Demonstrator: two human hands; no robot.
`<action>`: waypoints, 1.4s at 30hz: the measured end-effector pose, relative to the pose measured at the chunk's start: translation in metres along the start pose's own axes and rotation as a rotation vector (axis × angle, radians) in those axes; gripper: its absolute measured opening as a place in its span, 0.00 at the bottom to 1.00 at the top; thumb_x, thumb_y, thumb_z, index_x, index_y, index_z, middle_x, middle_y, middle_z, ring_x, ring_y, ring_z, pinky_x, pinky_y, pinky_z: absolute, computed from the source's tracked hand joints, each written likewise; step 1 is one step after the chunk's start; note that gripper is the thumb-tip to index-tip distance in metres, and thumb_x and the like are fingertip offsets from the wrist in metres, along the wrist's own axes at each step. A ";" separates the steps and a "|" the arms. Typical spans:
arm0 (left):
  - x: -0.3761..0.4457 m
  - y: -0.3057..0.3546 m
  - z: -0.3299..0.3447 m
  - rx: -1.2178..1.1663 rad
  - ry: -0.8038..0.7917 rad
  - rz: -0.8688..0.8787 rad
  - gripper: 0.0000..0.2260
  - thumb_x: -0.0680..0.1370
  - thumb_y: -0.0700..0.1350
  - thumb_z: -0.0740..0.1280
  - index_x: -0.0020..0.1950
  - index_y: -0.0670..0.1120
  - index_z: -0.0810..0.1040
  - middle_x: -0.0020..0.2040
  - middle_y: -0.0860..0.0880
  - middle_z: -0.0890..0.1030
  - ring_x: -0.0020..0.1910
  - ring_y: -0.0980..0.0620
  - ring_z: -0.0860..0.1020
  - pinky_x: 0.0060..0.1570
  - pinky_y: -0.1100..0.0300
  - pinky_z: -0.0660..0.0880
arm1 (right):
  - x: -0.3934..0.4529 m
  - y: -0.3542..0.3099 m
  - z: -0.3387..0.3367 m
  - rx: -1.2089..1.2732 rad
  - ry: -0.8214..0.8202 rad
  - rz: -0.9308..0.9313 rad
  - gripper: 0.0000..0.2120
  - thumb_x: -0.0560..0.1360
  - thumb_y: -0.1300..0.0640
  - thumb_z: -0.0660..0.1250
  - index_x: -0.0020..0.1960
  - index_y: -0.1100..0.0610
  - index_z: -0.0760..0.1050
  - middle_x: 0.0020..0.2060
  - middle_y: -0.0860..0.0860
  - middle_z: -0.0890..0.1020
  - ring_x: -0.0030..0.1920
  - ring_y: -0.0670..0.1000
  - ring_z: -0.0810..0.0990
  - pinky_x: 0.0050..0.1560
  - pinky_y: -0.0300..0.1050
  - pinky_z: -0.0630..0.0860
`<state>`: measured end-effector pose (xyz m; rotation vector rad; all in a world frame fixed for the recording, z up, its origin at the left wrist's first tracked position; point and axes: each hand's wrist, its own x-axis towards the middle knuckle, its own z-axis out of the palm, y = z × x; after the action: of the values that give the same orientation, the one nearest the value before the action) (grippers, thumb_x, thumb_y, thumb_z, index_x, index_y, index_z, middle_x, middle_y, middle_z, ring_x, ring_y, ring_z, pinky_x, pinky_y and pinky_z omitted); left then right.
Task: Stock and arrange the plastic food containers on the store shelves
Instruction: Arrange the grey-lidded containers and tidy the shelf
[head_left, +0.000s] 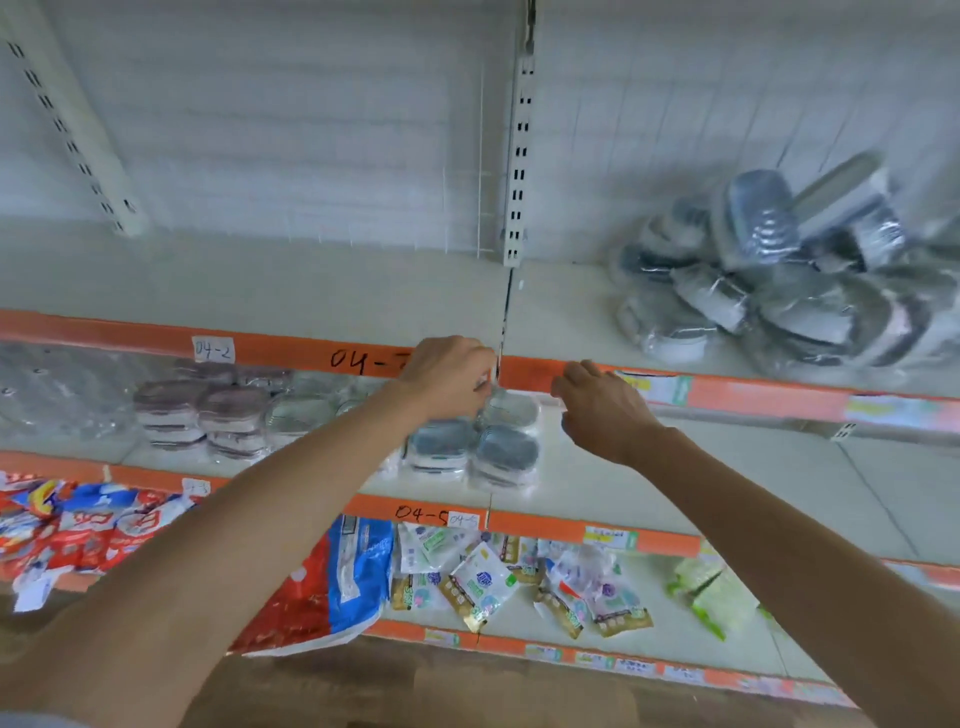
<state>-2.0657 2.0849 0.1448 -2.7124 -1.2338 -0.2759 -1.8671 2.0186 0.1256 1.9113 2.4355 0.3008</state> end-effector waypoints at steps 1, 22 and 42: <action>0.014 0.006 -0.004 -0.010 0.003 0.002 0.10 0.76 0.49 0.62 0.49 0.45 0.78 0.48 0.48 0.79 0.48 0.47 0.77 0.39 0.57 0.69 | -0.003 0.014 -0.005 -0.003 0.012 0.020 0.17 0.74 0.58 0.61 0.63 0.57 0.69 0.59 0.53 0.71 0.62 0.54 0.68 0.55 0.47 0.68; 0.207 0.142 0.026 -0.134 -0.041 0.007 0.22 0.75 0.65 0.60 0.61 0.52 0.75 0.59 0.48 0.75 0.60 0.44 0.72 0.53 0.53 0.69 | 0.025 0.224 -0.013 -0.074 0.049 0.268 0.26 0.75 0.52 0.63 0.69 0.59 0.62 0.66 0.58 0.70 0.67 0.58 0.68 0.68 0.49 0.57; 0.149 0.020 0.005 -0.125 -0.267 -0.468 0.22 0.74 0.50 0.65 0.67 0.55 0.67 0.62 0.44 0.62 0.63 0.40 0.65 0.59 0.47 0.68 | 0.101 0.176 0.007 0.182 -0.129 -0.123 0.31 0.74 0.61 0.61 0.75 0.51 0.56 0.76 0.52 0.52 0.75 0.55 0.52 0.73 0.51 0.58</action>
<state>-1.9544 2.1814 0.1725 -2.5841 -1.9878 -0.0391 -1.7219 2.1567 0.1583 1.7693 2.5567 -0.0495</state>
